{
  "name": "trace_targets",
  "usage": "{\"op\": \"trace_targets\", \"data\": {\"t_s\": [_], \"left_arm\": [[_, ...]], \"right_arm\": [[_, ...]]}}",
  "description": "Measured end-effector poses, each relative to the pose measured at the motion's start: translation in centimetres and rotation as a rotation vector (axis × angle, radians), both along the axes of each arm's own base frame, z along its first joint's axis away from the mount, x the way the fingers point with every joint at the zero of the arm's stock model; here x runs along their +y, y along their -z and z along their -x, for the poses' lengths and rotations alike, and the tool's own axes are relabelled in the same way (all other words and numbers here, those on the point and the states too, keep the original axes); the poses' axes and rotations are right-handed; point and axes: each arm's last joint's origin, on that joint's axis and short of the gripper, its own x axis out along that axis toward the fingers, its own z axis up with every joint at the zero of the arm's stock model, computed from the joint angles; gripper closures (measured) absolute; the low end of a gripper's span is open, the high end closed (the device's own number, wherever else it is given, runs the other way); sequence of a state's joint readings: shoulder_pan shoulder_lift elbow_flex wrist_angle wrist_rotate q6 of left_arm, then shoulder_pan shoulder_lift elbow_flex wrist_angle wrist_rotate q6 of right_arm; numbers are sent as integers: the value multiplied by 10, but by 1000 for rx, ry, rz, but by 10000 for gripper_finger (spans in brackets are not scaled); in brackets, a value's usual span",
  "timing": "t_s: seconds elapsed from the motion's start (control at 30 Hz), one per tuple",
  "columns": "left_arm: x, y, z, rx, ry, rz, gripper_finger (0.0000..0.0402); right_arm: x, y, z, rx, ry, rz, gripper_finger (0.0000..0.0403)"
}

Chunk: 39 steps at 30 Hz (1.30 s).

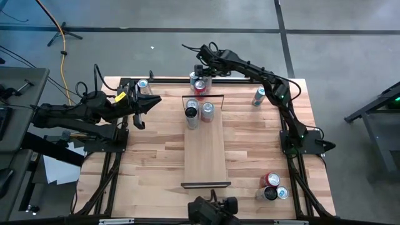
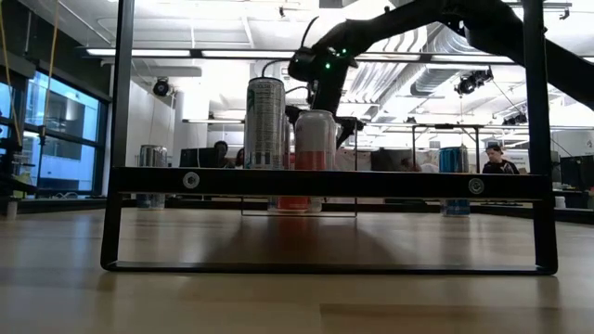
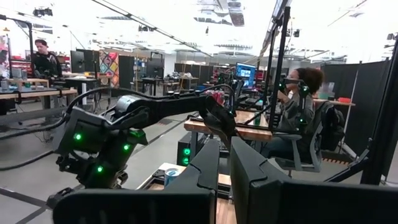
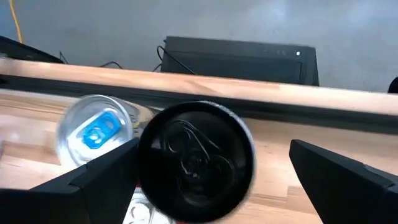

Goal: Place canned beverage on shelf
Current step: Put the top white pink soda can on the shelf aligned with the other white pink soda can

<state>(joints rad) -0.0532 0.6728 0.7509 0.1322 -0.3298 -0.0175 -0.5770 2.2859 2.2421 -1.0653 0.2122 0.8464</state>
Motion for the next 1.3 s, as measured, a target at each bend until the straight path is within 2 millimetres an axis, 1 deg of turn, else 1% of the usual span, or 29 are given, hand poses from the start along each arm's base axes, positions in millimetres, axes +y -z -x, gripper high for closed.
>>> {"op": "trace_targets", "data": {"t_s": [0.1,0.23,0.3,0.47,0.7,0.9,1.0,1.13,1.2,1.3], "left_arm": [[0,0,0,-3,2,7,401],[0,0,0,-3,2,8,401],[0,0,0,-5,3,14,401],[0,0,0,-4,3,15,401],[0,0,0,-4,3,14,401],[0,0,1,-6,3,14,401],[0,-2,4,-20,3,15,401],[1,-3,8,-28,-12,16,401],[1,-5,10,-39,-27,13,401],[2,-5,13,-44,-51,15,401]], "right_arm": [[-1,8,-2,10,-3,-19,13],[-1,7,-2,10,1,-10,16],[-2,7,-2,16,6,-1,24],[-3,7,-1,15,9,-4,69],[-4,7,0,27,-19,1,158],[-2,5,1,54,-97,-2,159],[1,-5,3,79,-146,-3,159],[4,-29,5,91,-212,68,159],[8,-38,12,100,-231,88,159],[14,-61,22,96,-258,136,159]]}}
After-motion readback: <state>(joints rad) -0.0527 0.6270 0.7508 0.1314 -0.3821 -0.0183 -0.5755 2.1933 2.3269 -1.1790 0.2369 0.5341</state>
